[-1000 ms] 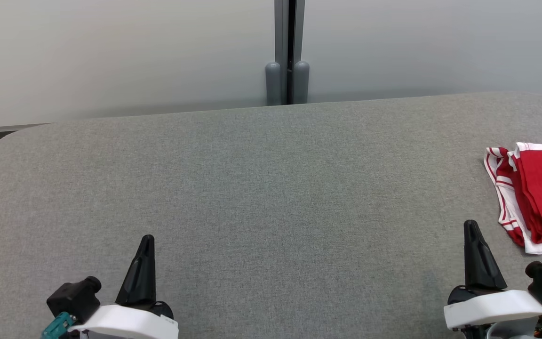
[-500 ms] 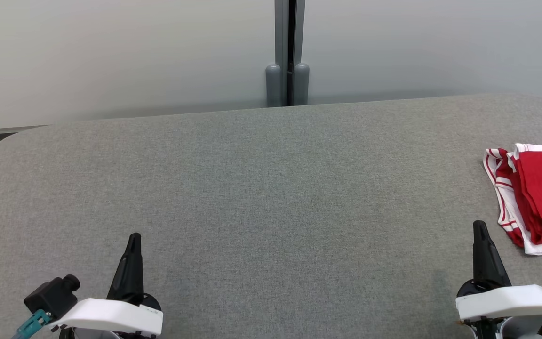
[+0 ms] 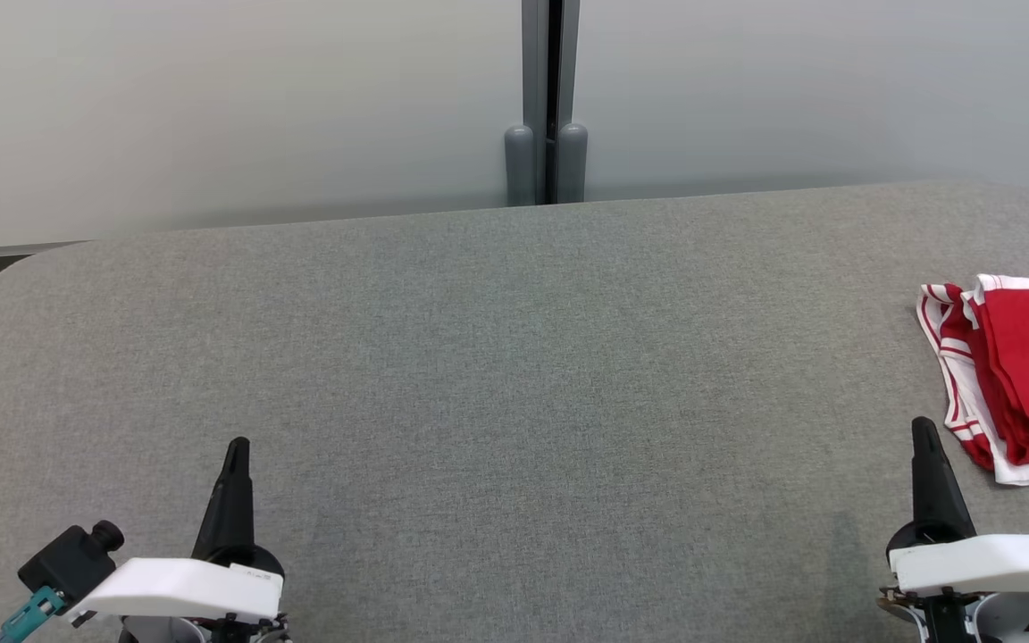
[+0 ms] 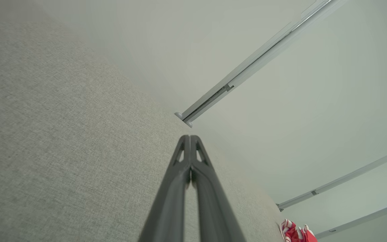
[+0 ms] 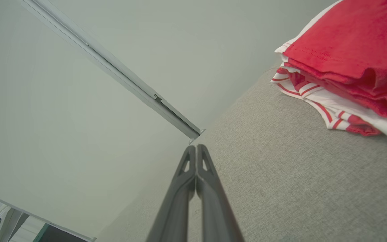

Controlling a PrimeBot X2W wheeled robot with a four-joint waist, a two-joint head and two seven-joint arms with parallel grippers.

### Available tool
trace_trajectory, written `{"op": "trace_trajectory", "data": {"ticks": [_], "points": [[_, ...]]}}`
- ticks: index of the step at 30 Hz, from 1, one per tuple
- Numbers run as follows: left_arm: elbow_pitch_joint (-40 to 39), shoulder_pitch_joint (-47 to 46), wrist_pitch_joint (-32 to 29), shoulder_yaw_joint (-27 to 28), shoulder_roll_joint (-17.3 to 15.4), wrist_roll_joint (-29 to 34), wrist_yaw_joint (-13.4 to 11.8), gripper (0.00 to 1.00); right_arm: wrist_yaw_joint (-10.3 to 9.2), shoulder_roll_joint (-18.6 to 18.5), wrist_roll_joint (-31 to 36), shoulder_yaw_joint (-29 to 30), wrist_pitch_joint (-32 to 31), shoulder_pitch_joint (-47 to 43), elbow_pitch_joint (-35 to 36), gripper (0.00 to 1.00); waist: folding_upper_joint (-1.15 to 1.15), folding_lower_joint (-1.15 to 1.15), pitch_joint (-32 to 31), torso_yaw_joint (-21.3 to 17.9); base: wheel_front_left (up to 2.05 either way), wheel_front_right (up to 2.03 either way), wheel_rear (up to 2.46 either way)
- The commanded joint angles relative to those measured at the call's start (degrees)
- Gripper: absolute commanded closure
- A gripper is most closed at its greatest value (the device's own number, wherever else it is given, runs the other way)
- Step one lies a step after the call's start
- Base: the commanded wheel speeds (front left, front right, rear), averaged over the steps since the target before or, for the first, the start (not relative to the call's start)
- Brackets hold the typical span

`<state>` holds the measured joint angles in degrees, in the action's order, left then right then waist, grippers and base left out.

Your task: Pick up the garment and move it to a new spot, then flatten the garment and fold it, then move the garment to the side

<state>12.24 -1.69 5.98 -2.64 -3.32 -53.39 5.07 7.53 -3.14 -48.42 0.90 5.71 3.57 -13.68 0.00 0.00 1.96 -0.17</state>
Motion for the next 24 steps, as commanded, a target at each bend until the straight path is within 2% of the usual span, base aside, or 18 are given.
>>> {"op": "trace_trajectory", "data": {"ticks": [1,24], "points": [[-0.4,-1.9,-0.5,0.7,-0.6,-2.3,0.5,1.0,-0.02,-0.5,-2.6,0.3,-0.7,1.4,0.6,1.0,0.0,0.0,0.0,0.0,0.0,0.0,0.0],[0.3,-3.1,-4.4,3.2,-0.7,-16.0,1.2,1.0,-0.02,-0.6,-17.9,1.8,-4.6,1.9,0.3,1.0,0.0,0.0,-0.5,0.1,0.0,0.0,0.0]]}}
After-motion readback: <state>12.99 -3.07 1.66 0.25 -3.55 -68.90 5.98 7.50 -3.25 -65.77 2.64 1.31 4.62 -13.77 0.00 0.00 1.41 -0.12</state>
